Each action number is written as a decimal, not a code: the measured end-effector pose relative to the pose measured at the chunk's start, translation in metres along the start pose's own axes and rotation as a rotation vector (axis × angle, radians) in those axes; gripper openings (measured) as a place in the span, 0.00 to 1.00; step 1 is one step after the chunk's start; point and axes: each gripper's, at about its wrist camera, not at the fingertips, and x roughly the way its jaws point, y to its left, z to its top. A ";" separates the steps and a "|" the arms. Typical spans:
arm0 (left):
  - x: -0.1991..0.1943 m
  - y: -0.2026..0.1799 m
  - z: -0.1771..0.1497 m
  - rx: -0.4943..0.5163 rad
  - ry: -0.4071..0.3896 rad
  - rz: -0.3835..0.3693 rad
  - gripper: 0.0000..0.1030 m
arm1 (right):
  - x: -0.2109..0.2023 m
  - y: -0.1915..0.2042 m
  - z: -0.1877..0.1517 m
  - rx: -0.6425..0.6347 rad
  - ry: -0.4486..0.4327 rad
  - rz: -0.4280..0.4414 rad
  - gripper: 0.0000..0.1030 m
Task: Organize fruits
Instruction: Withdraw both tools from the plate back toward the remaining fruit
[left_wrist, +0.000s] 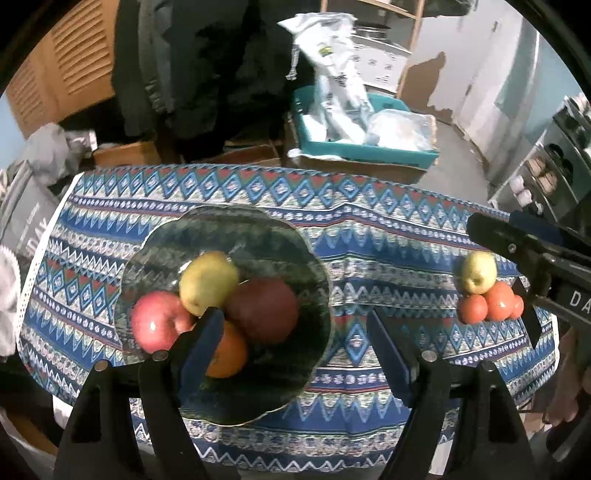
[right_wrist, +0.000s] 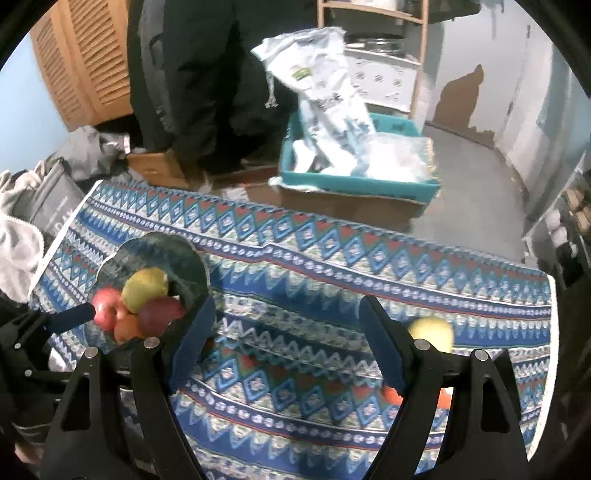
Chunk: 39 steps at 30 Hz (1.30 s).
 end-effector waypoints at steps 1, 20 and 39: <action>-0.001 -0.004 0.001 0.008 -0.002 -0.001 0.78 | -0.004 -0.005 -0.001 0.002 -0.005 -0.005 0.78; -0.002 -0.079 0.006 0.144 -0.020 -0.016 0.78 | -0.040 -0.079 -0.039 0.026 -0.041 -0.170 0.79; 0.044 -0.159 -0.004 0.328 0.047 -0.004 0.78 | -0.006 -0.166 -0.085 0.152 0.088 -0.236 0.82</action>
